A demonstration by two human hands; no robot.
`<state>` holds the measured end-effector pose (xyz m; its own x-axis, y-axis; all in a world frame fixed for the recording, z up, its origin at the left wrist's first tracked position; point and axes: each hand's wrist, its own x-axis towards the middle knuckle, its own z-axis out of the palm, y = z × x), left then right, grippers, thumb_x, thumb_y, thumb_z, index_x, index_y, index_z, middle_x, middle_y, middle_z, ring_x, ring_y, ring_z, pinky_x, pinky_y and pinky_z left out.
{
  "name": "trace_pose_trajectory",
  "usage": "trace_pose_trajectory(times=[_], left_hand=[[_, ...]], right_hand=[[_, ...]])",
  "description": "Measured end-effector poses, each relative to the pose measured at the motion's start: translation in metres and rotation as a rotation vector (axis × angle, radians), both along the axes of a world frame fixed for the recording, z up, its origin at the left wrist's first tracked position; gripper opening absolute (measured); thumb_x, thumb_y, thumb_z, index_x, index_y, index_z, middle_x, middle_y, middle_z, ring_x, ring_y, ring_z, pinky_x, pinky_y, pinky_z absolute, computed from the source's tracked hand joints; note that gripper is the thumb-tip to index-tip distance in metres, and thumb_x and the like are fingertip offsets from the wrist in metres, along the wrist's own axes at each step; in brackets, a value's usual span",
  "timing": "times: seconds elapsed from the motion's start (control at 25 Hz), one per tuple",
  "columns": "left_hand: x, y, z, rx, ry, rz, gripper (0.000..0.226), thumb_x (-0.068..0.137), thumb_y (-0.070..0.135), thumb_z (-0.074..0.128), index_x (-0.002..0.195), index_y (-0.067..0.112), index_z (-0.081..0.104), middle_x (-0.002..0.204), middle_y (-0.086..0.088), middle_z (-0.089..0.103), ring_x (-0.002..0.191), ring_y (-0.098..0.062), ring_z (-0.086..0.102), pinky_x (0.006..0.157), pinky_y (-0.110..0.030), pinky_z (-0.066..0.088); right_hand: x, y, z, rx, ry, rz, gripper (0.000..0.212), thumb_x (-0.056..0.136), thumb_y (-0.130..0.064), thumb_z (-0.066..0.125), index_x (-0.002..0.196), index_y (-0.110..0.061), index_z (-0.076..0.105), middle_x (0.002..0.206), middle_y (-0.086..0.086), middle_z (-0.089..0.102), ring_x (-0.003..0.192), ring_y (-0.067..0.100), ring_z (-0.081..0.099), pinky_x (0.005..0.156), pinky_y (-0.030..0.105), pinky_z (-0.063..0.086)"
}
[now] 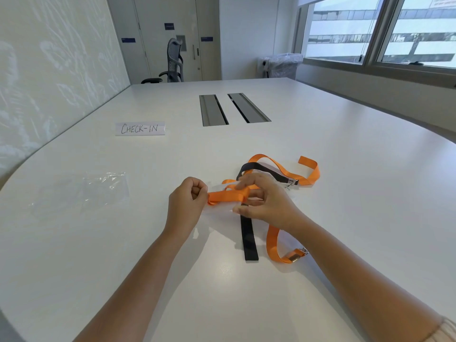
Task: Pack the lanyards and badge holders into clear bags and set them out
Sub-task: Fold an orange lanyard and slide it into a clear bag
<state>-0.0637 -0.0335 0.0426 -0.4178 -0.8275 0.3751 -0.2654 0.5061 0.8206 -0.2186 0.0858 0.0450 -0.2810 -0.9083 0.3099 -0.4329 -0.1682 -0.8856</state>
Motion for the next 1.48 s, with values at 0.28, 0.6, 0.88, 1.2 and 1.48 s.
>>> trace_pose_trajectory(times=[0.28,0.6,0.88,1.2,1.48], left_hand=[[0.001,-0.004,-0.007,-0.12,-0.224,-0.02,0.01,0.088,0.013,0.055,0.08,0.018,0.055,0.067,0.01,0.055,0.063,-0.01,0.052,0.057,-0.021,0.04],[0.015,-0.018,0.001,-0.153,-0.266,-0.231,0.009,0.088,0.01,0.057,0.083,0.017,0.057,0.09,0.007,0.06,0.085,-0.01,0.056,0.073,-0.009,0.039],[0.023,-0.018,-0.002,-0.19,-0.471,-0.102,0.035,0.079,0.032,0.069,0.109,0.023,0.054,0.111,0.006,0.047,0.1,-0.014,0.05,0.078,-0.03,0.047],[0.022,0.006,-0.001,-0.402,-0.453,0.035,0.017,0.083,0.02,0.064,0.077,0.019,0.048,0.097,0.001,0.05,0.078,-0.018,0.06,0.058,-0.025,0.041],[0.02,0.002,-0.01,-0.34,-0.515,0.223,0.017,0.086,0.024,0.057,0.076,0.017,0.044,0.085,-0.005,0.053,0.063,-0.02,0.046,0.05,-0.026,0.027]], right_hand=[[0.001,-0.005,-0.009,0.153,0.406,-0.083,0.014,0.076,-0.023,0.073,0.087,-0.024,0.066,0.099,-0.006,0.058,0.086,0.012,0.06,0.079,0.022,0.055],[0.021,0.003,0.011,0.343,0.626,-0.148,0.054,0.065,-0.067,0.066,0.111,-0.041,0.054,0.125,-0.012,0.047,0.101,0.01,0.053,0.081,0.028,0.051],[0.049,0.006,0.001,0.338,0.854,-0.036,0.059,0.072,-0.057,0.067,0.125,-0.045,0.044,0.135,-0.011,0.04,0.118,0.016,0.044,0.084,0.03,0.044],[0.057,0.003,-0.001,0.223,0.689,-0.052,0.028,0.084,-0.028,0.065,0.112,-0.025,0.066,0.118,-0.003,0.054,0.1,0.017,0.056,0.083,0.025,0.047],[0.06,0.0,-0.005,0.225,0.668,-0.004,0.033,0.082,-0.024,0.068,0.114,-0.026,0.064,0.122,-0.005,0.053,0.103,0.015,0.053,0.084,0.021,0.042]])
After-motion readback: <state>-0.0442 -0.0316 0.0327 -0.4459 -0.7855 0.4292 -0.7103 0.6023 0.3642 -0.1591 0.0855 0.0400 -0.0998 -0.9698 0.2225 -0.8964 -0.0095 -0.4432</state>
